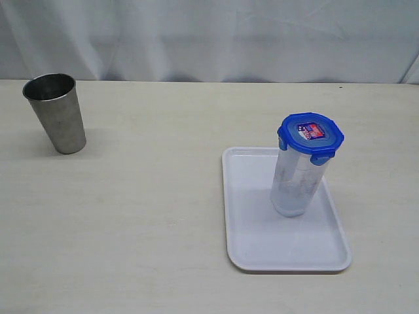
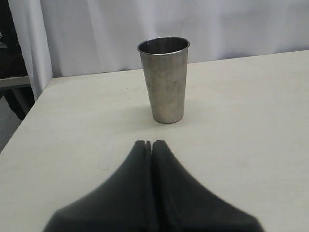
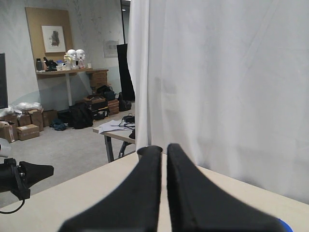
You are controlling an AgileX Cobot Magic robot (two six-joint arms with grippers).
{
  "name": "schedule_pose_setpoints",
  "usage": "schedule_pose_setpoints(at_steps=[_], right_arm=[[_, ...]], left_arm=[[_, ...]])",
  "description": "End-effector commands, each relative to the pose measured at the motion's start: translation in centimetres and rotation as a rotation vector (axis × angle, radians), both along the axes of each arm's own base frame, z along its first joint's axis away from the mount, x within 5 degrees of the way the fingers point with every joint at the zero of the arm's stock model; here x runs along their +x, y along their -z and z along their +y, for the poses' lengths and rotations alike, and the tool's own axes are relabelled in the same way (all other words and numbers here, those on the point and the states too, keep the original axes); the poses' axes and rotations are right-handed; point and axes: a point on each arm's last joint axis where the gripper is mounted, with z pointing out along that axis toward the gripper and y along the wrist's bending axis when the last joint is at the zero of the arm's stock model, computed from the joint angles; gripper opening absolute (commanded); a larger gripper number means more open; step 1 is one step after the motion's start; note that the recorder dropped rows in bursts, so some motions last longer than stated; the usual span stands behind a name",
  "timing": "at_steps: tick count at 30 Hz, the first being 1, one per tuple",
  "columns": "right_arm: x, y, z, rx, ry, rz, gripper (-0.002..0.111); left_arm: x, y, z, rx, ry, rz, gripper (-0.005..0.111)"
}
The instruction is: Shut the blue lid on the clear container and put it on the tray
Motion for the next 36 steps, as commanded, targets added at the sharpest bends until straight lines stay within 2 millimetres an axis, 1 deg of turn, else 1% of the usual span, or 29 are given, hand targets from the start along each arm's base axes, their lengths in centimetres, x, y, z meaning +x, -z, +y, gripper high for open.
schedule_pose_setpoints(at_steps=[1, 6, 9, 12, 15, 20, 23, 25, 29, 30, 36], right_arm=[[0.0, 0.1, 0.0, 0.002, 0.002, -0.004, 0.005], [-0.1, 0.1, 0.0, 0.0, 0.036, -0.003, 0.005], [-0.1, 0.2, 0.0, -0.01, 0.095, -0.004, 0.005], [-0.3, 0.2, 0.2, -0.023, 0.168, -0.043, 0.005], [-0.3, 0.2, 0.7, -0.053, 0.237, -0.143, 0.005], [0.1, 0.8, 2.2, -0.133, 0.364, -0.378, 0.005], [0.7, 1.7, 2.6, -0.134, 0.454, -0.418, 0.005], [1.3, 2.8, 2.8, -0.15, 0.513, -0.39, 0.005], [2.5, 5.1, 2.8, -0.167, 0.596, -0.298, 0.005], [2.9, 6.0, 2.9, -0.176, 0.616, -0.27, 0.005], [4.2, 9.8, 2.8, -0.206, 0.669, -0.14, 0.005]], left_arm=[[0.0, 0.1, 0.0, -0.002, -0.006, -0.003, 0.0], [0.0, 0.1, 0.0, -0.002, -0.006, -0.003, 0.0], [0.0, 0.1, 0.0, -0.002, -0.006, -0.003, 0.0], [0.0, 0.1, 0.0, -0.001, -0.006, 0.001, 0.0], [0.0, 0.1, 0.0, -0.001, -0.006, 0.001, 0.0], [0.0, 0.1, 0.0, -0.001, -0.006, 0.001, 0.0], [0.0, 0.1, 0.0, -0.001, -0.006, 0.001, 0.0], [0.0, 0.1, 0.0, -0.001, -0.006, 0.001, 0.0], [0.0, 0.1, 0.0, -0.001, -0.006, 0.001, 0.0], [0.0, 0.1, 0.0, -0.001, -0.006, 0.001, 0.0], [0.0, 0.1, 0.0, -0.001, -0.006, 0.001, 0.0]])
